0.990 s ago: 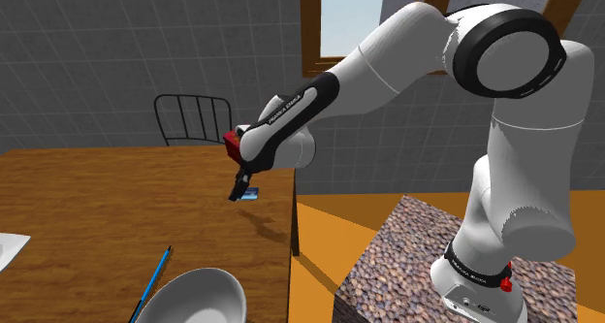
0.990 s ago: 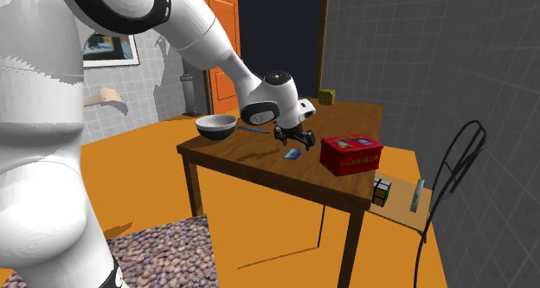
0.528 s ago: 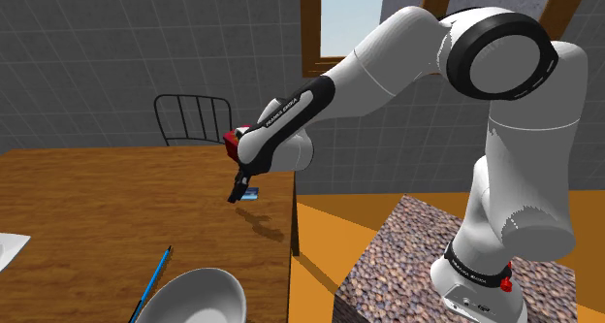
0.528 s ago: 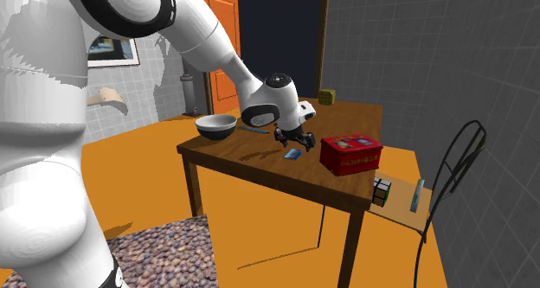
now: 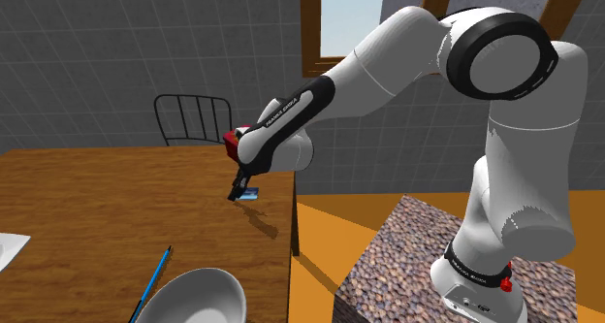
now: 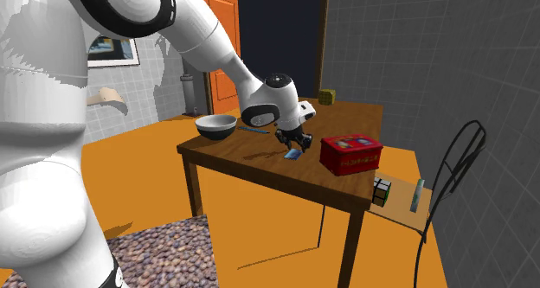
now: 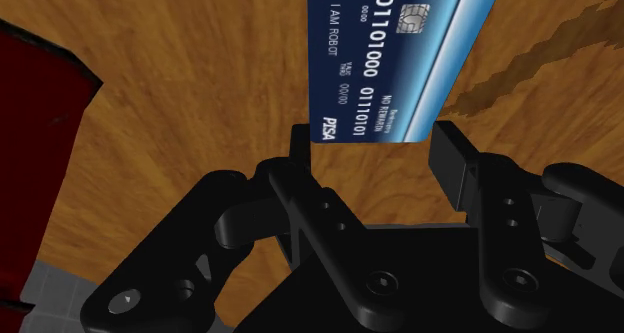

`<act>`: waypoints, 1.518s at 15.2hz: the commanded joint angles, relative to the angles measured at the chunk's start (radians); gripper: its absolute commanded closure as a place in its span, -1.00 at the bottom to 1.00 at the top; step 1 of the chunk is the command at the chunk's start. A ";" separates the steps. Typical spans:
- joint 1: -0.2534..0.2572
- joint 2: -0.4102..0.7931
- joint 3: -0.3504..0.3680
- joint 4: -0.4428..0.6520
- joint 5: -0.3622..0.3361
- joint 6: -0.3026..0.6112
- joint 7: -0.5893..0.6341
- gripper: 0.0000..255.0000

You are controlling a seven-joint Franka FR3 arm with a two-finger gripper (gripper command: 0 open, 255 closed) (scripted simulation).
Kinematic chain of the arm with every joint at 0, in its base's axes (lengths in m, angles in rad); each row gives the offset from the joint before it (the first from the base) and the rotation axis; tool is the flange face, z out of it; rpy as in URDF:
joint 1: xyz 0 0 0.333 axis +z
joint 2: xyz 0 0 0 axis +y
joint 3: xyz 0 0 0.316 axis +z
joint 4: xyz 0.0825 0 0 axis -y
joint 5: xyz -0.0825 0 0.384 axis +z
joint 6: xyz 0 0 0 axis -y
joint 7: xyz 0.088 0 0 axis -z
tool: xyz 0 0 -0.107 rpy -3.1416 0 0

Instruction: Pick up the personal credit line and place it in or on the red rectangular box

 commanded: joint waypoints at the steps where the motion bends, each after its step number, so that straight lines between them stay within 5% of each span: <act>1: 0.000 0.000 0.000 0.000 0.000 0.000 0.000 1.00; 23: 0.069 -0.177 -0.117 0.035 -0.282 -0.203 0.276 1.00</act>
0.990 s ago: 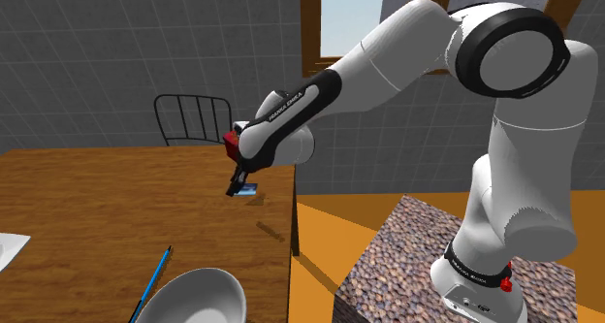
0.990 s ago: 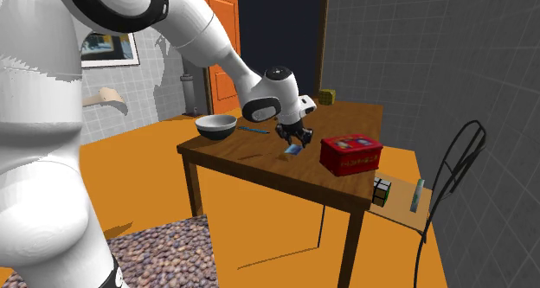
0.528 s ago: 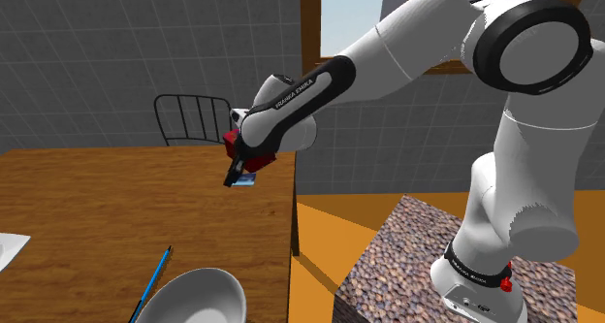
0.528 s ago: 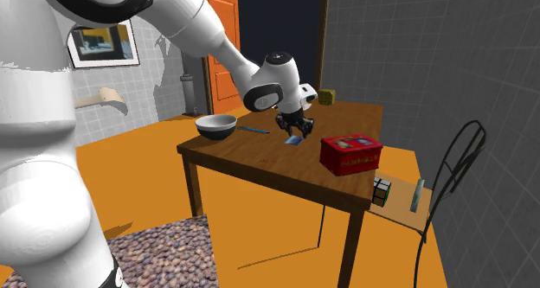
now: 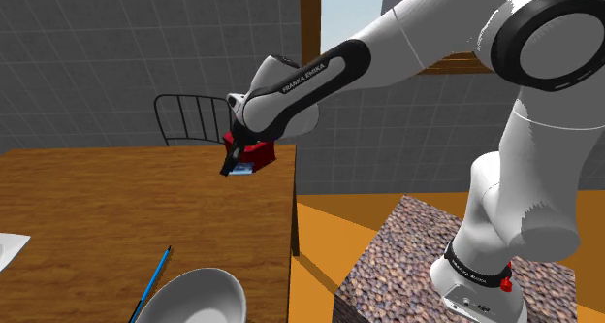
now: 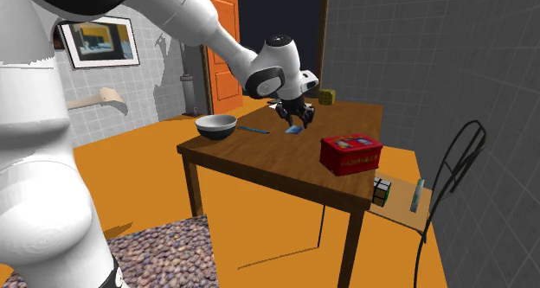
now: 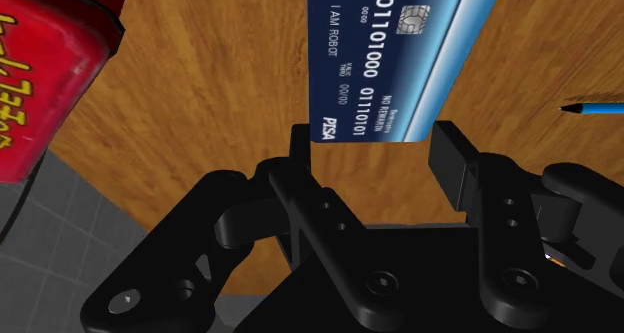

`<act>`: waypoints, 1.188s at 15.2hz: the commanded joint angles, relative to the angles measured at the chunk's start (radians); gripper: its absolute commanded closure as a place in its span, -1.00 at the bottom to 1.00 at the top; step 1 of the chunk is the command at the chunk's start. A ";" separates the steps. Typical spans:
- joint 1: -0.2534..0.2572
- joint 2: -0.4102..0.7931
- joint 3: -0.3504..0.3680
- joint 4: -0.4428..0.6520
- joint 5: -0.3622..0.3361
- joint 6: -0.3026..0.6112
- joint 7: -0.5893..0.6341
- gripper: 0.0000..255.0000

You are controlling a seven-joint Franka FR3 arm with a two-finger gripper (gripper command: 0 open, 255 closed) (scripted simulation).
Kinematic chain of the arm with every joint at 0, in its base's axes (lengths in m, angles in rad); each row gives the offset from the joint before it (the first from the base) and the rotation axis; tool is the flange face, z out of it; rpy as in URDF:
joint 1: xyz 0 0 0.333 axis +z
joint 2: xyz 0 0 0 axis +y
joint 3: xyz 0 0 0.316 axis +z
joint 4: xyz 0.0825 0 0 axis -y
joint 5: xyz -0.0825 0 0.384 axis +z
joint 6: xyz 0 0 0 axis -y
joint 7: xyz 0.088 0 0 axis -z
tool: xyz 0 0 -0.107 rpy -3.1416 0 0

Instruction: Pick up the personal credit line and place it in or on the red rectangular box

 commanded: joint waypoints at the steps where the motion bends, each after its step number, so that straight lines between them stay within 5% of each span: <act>1: 0.002 -0.017 -0.005 0.006 -0.023 -0.022 0.022 1.00; 12: 0.002 -0.081 -0.020 0.075 -0.117 -0.149 0.115 1.00; 18: -0.061 -0.005 -0.065 0.200 -0.044 -0.232 -0.020 1.00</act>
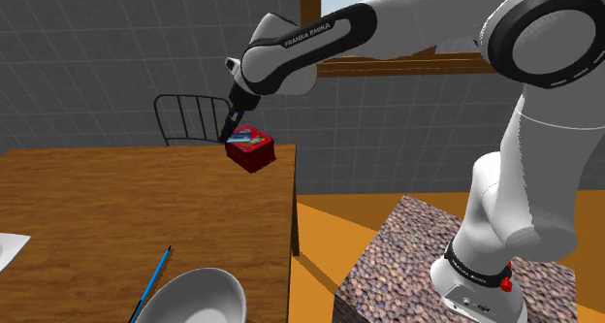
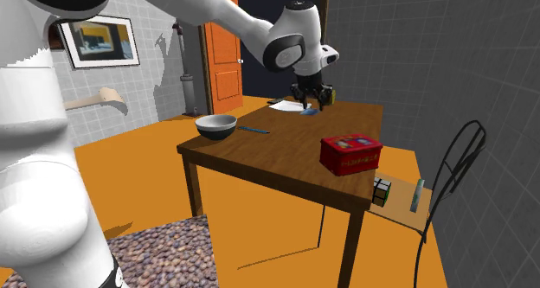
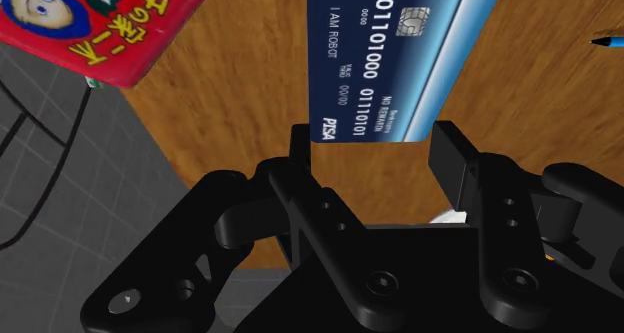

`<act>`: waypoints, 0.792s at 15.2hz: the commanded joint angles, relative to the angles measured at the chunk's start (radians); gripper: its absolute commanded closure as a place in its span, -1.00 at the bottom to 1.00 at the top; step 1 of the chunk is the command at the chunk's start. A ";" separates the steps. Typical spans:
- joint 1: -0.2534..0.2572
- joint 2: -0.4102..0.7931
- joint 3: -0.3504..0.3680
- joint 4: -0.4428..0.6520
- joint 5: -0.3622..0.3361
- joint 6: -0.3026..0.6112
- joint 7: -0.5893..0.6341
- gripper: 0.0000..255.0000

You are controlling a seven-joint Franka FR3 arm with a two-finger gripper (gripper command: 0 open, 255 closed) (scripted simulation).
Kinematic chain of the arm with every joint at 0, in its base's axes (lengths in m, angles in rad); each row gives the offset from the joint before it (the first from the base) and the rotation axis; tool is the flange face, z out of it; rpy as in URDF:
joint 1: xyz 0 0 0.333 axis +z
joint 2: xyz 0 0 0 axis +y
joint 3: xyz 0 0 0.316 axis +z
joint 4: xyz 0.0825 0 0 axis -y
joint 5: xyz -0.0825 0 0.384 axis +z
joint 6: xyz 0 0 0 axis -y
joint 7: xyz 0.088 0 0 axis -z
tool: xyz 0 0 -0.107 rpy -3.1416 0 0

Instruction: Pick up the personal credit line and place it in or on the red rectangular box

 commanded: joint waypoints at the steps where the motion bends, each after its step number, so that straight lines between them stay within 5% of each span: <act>1: -0.027 0.033 -0.016 0.052 0.028 -0.035 -0.052 1.00; 10: -0.172 0.243 -0.064 0.381 0.122 -0.226 -0.216 1.00; 12: -0.173 0.247 -0.060 0.363 0.131 -0.204 -0.229 1.00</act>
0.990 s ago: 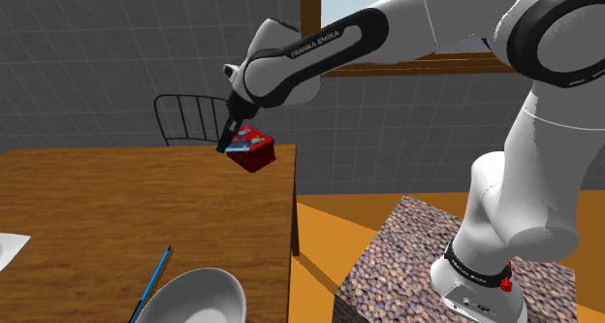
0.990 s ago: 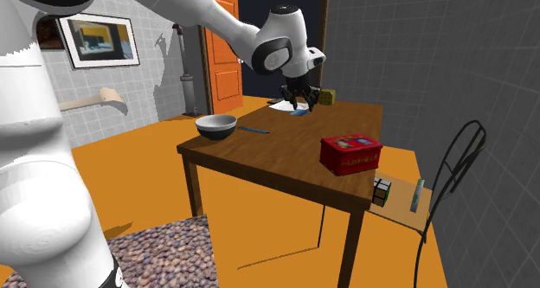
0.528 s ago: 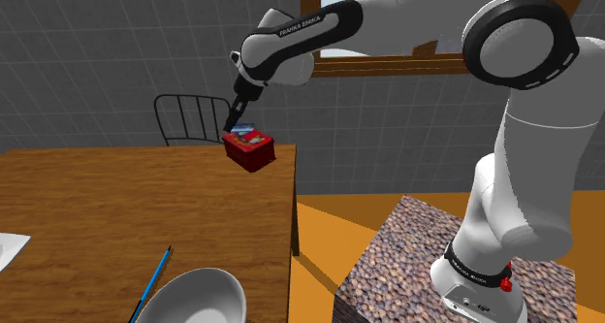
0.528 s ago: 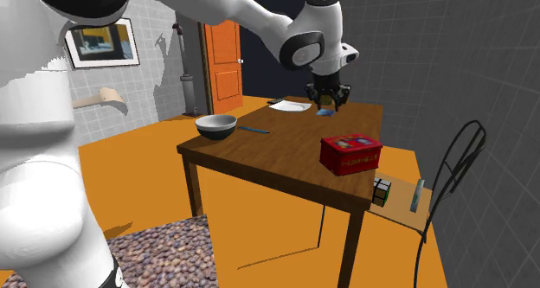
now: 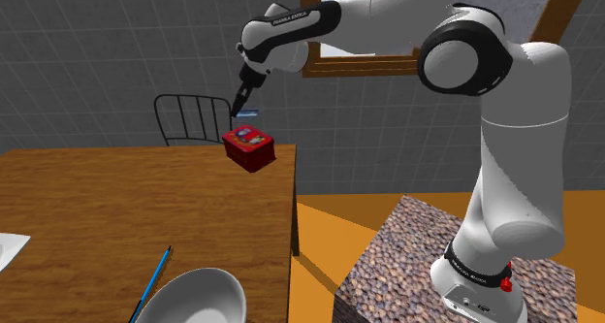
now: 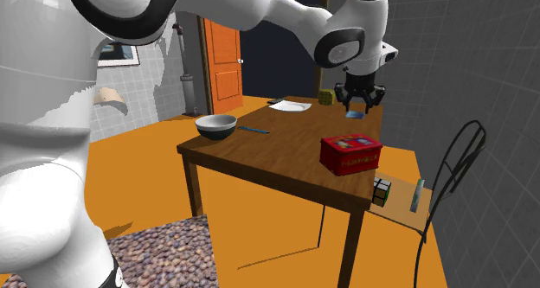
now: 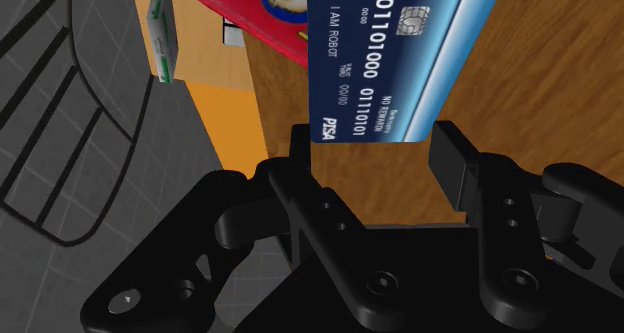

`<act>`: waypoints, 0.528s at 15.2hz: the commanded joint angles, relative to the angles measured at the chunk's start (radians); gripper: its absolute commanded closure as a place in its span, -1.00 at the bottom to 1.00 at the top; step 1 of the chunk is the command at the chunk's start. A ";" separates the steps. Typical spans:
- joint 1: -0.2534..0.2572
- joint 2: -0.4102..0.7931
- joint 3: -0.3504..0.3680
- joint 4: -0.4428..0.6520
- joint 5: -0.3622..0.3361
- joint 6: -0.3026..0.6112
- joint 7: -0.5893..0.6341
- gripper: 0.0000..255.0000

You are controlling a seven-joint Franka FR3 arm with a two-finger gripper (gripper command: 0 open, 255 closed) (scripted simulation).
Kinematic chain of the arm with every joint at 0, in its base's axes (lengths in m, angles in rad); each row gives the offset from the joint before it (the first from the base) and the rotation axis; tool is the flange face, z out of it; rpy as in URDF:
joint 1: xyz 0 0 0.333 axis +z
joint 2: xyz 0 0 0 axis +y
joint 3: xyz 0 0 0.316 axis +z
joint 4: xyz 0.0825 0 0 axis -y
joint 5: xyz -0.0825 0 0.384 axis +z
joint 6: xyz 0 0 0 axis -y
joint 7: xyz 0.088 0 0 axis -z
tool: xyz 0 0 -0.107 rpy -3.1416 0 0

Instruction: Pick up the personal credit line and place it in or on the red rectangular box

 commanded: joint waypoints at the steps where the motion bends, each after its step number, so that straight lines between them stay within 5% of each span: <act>1: -0.003 0.011 0.003 -0.009 0.011 0.017 -0.016 1.00; 8: -0.008 0.035 0.018 -0.063 0.050 0.088 -0.065 1.00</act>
